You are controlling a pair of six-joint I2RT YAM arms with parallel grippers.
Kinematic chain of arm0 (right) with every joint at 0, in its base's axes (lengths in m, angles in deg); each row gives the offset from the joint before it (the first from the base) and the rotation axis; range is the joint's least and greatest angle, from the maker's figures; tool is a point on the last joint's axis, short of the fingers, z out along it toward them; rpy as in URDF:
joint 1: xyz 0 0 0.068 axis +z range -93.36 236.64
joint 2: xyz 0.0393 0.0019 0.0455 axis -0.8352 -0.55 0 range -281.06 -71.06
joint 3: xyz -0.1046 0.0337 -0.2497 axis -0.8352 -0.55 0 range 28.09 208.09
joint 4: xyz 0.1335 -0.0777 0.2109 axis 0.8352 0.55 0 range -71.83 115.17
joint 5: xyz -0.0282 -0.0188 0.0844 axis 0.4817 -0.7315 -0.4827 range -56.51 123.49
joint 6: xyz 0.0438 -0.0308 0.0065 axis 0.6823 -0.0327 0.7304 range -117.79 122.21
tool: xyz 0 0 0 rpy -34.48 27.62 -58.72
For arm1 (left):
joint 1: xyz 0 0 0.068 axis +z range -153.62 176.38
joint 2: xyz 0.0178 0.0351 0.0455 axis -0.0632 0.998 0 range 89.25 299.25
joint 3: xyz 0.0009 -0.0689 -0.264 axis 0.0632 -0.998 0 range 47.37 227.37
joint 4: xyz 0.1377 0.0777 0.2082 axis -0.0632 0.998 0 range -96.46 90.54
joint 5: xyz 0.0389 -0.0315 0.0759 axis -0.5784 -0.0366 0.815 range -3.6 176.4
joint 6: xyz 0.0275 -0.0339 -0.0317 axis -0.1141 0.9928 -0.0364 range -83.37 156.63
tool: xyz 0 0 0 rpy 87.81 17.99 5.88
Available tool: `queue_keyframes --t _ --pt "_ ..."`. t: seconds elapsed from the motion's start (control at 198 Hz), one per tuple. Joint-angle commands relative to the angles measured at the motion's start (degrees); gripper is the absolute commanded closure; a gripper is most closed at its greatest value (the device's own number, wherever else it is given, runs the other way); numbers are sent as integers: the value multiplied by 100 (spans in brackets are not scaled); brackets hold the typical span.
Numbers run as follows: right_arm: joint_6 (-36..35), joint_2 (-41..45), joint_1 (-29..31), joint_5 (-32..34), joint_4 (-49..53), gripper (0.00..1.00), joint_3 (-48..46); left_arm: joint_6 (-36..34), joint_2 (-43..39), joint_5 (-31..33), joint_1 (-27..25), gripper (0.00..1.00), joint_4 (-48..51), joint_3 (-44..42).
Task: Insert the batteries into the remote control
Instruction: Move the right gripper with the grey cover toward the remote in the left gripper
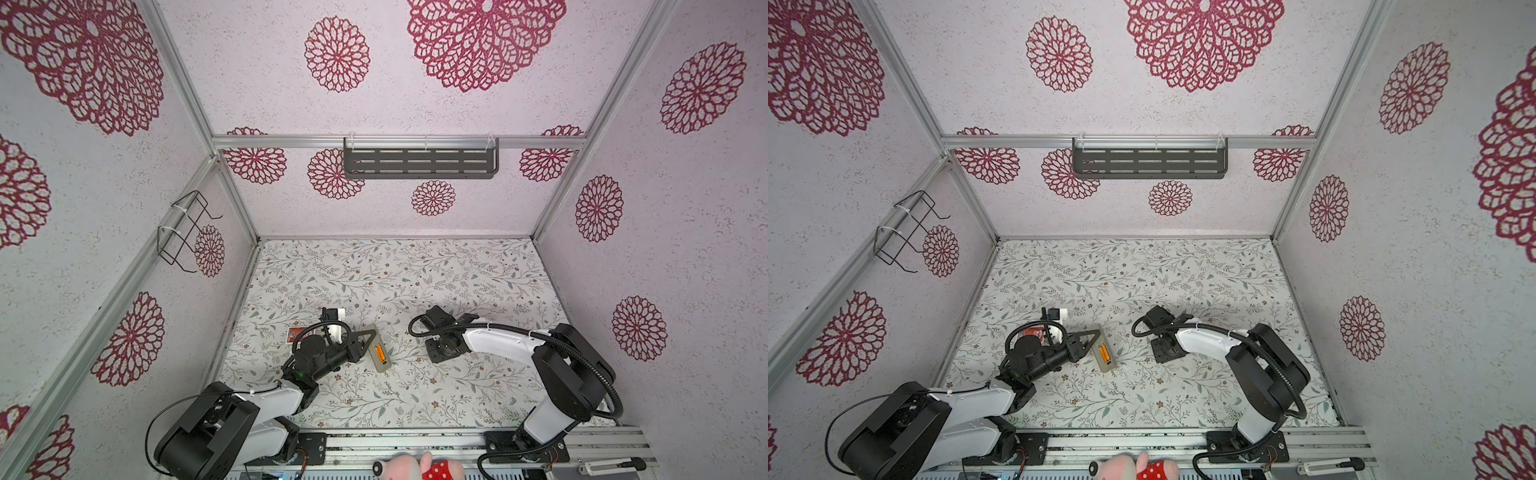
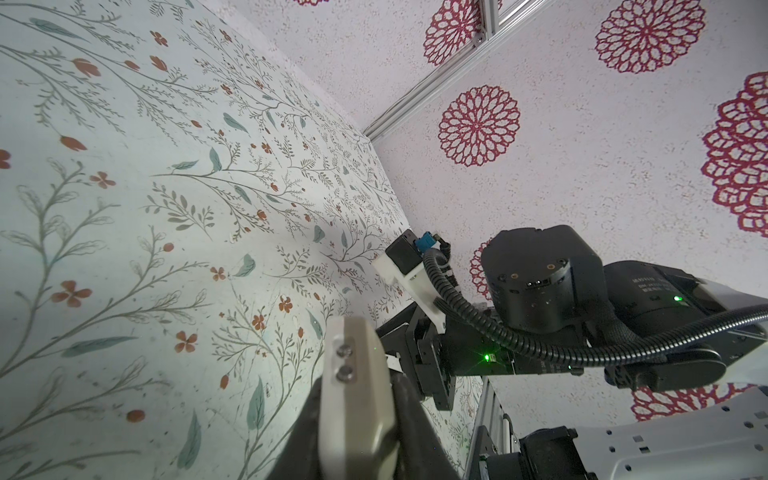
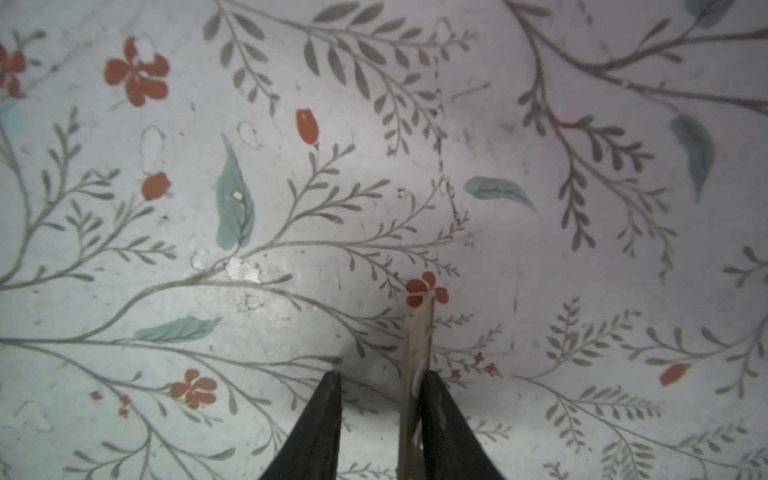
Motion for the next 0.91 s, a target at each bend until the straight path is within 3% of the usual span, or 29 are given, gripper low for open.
queue_keyframes --t 0.0,0.419,0.772,0.904 --pt "-6 -39 -21 76 23 66 -141 -13 26 -61 24 100 -303 36" --pt "3 7 -168 33 -85 74 -380 -13 21 -83 30 100 -309 48" --pt "-119 274 -218 8 -42 94 -396 -38 4 -92 24 100 -311 63" --pt "-343 714 -177 -396 -412 100 -494 -56 -144 -96 33 100 -203 81"
